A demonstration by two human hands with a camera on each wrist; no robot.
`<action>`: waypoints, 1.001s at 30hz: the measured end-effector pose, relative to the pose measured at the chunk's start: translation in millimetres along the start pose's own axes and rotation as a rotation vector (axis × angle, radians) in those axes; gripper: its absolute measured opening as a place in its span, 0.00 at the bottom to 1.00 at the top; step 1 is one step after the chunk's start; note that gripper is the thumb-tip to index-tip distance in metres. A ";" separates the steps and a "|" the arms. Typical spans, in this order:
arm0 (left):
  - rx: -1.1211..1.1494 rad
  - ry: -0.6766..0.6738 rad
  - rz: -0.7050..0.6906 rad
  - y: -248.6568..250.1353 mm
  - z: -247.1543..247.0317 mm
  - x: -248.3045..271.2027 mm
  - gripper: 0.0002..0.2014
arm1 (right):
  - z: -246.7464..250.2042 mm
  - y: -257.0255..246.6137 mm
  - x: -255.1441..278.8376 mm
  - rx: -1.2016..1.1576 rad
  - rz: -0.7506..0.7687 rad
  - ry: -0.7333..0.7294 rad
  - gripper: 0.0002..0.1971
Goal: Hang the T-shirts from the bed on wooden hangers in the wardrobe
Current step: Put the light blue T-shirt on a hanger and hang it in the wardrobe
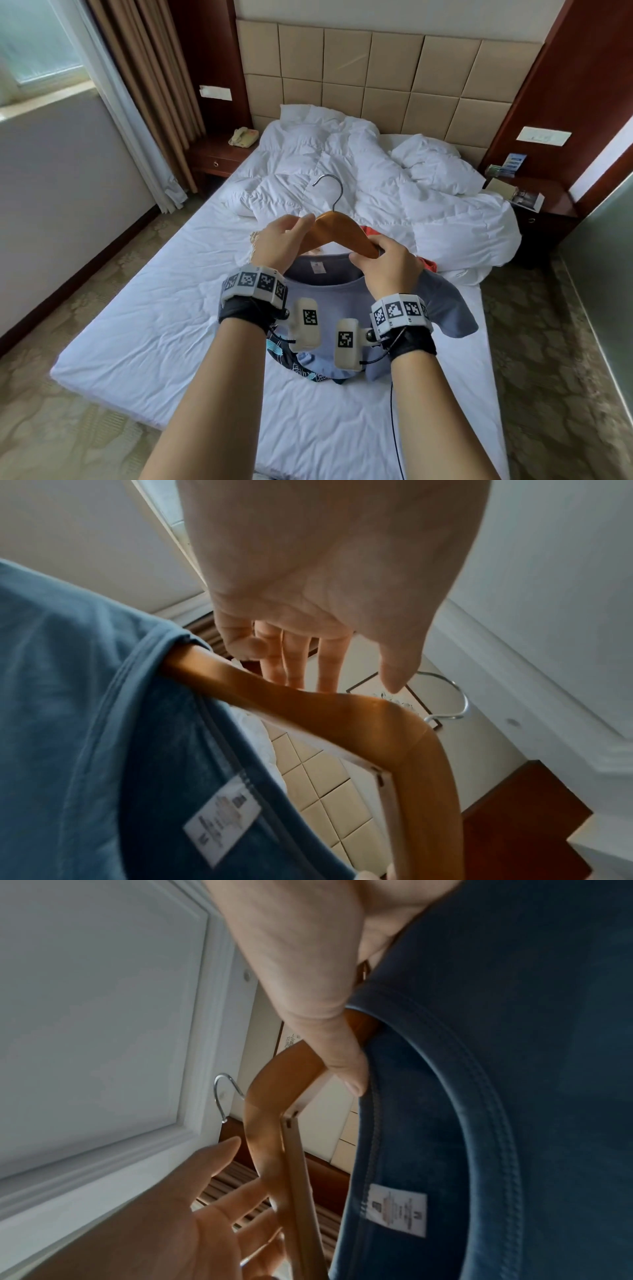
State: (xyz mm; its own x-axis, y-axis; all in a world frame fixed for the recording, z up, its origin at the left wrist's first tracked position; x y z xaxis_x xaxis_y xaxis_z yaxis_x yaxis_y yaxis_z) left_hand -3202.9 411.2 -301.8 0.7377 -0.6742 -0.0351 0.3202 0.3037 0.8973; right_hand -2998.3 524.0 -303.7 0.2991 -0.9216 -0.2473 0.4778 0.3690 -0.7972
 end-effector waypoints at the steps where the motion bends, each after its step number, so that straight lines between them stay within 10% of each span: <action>1: -0.010 -0.017 0.009 0.8 -2.3 1.7 0.17 | -0.8 0.3 0.3 -0.003 -0.007 -0.002 0.12; 5: 0.017 -0.155 0.033 5.9 -21.2 11.1 0.21 | -4.7 -3.0 1.6 -0.018 -0.012 -0.027 0.12; 12: 0.112 0.016 -0.070 11.5 -1.7 2.8 0.27 | -14.5 -6.1 -7.6 -0.222 0.075 -0.166 0.17; 18: 0.200 0.128 -0.053 3.4 26.1 -6.6 0.29 | 3.5 26.7 -20.3 0.191 -0.157 -0.161 0.28; 30: 0.255 0.124 -0.069 10.7 41.5 -7.6 0.23 | 18.9 74.0 -7.4 -0.580 -0.456 0.267 0.11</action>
State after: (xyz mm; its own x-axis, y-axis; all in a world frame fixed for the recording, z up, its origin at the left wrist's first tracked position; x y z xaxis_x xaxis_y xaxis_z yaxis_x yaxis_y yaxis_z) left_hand -3229.7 391.6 -273.7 0.7911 -0.5956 -0.1393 0.2238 0.0699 0.9721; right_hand -2949.6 560.5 -350.4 -0.0671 -0.9919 0.1083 -0.0239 -0.1069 -0.9940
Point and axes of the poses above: each hand's wrist, its own x-axis away from the middle knuckle, its own z-axis out of the back of the hand, y = z × x, the point moved 9 cm from there along -x, towards the middle knuckle, and after that the axes turned 4 degrees about -x, right-handed, at the moved point
